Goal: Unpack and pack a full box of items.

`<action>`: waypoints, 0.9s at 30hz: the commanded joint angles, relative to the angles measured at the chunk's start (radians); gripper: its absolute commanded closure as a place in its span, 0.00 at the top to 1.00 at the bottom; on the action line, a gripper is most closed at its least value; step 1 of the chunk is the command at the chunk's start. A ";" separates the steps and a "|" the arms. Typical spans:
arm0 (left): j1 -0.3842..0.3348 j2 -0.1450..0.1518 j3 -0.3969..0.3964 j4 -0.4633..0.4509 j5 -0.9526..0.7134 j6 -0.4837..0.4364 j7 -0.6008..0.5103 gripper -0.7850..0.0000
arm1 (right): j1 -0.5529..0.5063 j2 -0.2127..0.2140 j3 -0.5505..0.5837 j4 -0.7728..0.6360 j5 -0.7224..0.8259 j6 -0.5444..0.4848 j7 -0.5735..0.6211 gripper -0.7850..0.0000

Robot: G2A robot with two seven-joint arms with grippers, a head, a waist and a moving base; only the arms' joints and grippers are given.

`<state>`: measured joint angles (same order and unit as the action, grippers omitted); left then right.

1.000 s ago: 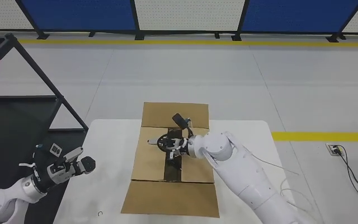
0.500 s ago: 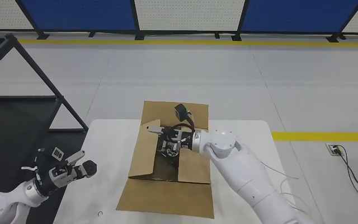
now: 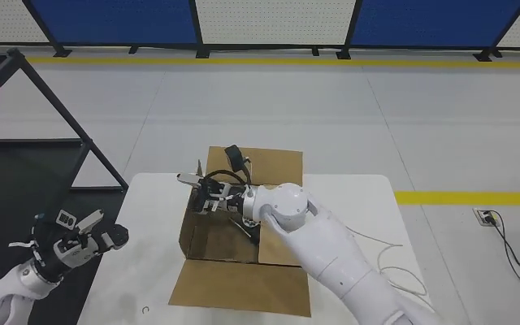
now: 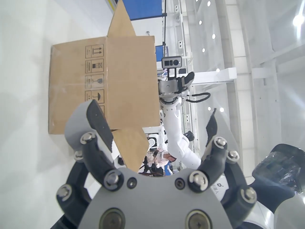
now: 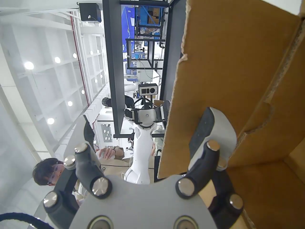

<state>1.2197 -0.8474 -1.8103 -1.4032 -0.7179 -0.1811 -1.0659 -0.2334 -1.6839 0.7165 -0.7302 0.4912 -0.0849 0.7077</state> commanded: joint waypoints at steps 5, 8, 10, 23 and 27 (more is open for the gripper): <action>0.061 -0.001 -0.088 -0.022 -0.119 -0.032 -0.039 1.00 | 0.044 -0.075 -0.061 0.096 0.027 -0.015 -0.059 1.00; 0.080 -0.002 -0.102 -0.048 -0.136 -0.024 -0.049 1.00 | 0.060 -0.111 -0.082 0.145 0.040 -0.026 -0.080 1.00; 0.087 -0.002 -0.103 -0.056 -0.147 -0.013 -0.067 1.00 | 0.076 -0.134 -0.100 0.181 0.030 -0.016 -0.088 1.00; 0.089 -0.003 -0.099 -0.066 -0.145 -0.006 -0.047 1.00 | 0.070 -0.139 -0.103 0.188 0.018 -0.012 -0.107 1.00; 0.083 -0.005 -0.086 -0.102 -0.130 0.018 0.004 1.00 | 0.026 -0.135 -0.096 0.147 -0.016 0.008 -0.166 1.00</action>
<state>1.3050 -0.8519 -1.9004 -1.4973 -0.8508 -0.1693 -1.0730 -0.1979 -1.8196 0.6188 -0.5714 0.4842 -0.0849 0.5578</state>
